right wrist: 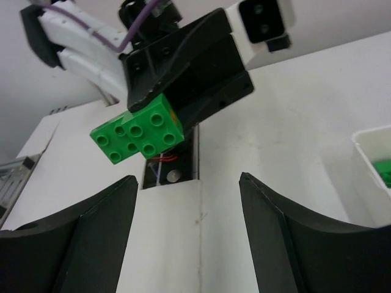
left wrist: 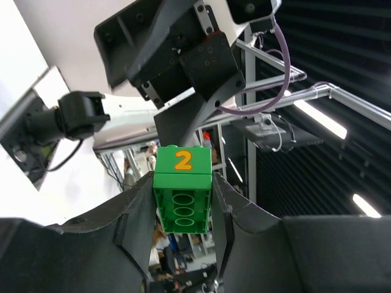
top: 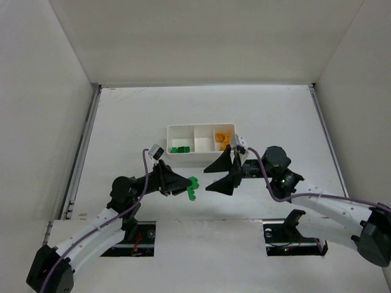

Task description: Sort the legos into containers by color

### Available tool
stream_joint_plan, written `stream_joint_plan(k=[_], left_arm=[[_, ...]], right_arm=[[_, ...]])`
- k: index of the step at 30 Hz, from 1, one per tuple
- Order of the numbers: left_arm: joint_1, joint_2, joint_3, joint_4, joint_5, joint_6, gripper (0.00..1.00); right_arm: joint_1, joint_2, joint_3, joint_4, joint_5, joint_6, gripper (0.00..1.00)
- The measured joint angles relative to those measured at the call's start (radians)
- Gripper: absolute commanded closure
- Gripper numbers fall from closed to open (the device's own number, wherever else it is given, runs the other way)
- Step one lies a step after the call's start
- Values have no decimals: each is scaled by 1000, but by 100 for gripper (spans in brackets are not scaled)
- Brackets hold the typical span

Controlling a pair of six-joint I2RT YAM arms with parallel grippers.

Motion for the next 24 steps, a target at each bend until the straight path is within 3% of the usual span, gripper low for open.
stream_joint_plan(k=[19, 24], left_arm=[[-63, 190, 0, 76, -20, -63, 69], [-85, 209, 0, 92, -27, -64, 69]], right_arm=[[94, 10, 19, -22, 10, -146, 34], [111, 49, 35, -23, 20, -163, 45]])
